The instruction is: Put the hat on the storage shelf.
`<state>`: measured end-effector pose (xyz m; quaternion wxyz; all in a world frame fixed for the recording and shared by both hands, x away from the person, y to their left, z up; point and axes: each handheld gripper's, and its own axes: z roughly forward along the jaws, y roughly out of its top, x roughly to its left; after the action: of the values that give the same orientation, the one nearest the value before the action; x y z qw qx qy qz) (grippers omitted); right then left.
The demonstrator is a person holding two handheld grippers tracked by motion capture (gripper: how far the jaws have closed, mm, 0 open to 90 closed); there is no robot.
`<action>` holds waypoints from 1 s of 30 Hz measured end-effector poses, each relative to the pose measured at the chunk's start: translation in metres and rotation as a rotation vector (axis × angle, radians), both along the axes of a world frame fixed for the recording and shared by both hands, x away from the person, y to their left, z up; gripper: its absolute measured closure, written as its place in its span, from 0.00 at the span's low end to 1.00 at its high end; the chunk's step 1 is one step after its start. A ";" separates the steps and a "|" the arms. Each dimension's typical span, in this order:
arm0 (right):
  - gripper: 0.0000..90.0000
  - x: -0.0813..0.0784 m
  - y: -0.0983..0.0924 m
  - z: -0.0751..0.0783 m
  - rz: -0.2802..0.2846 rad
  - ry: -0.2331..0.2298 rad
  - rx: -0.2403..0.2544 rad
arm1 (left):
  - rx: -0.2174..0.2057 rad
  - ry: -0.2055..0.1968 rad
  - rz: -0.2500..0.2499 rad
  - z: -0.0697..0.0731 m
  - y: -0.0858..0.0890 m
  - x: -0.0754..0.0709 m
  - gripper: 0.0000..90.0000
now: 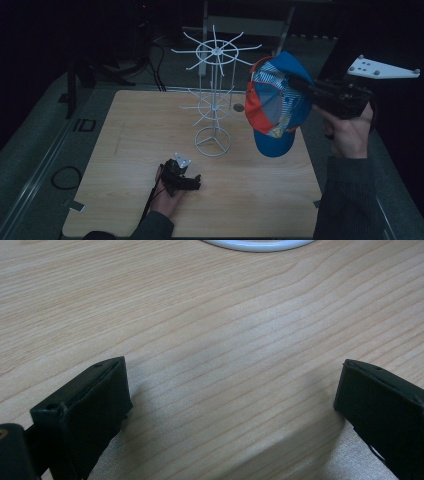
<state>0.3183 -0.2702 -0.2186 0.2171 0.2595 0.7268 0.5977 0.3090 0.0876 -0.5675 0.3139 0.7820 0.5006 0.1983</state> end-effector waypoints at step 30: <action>0.95 0.048 0.041 -0.053 0.024 0.130 -0.069 | -0.001 0.002 0.000 0.000 0.000 0.000 0.02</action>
<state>0.3661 -0.2288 -0.2716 0.1712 0.2815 0.7625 0.5568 0.3090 0.0875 -0.5674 0.3140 0.7818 0.5012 0.1974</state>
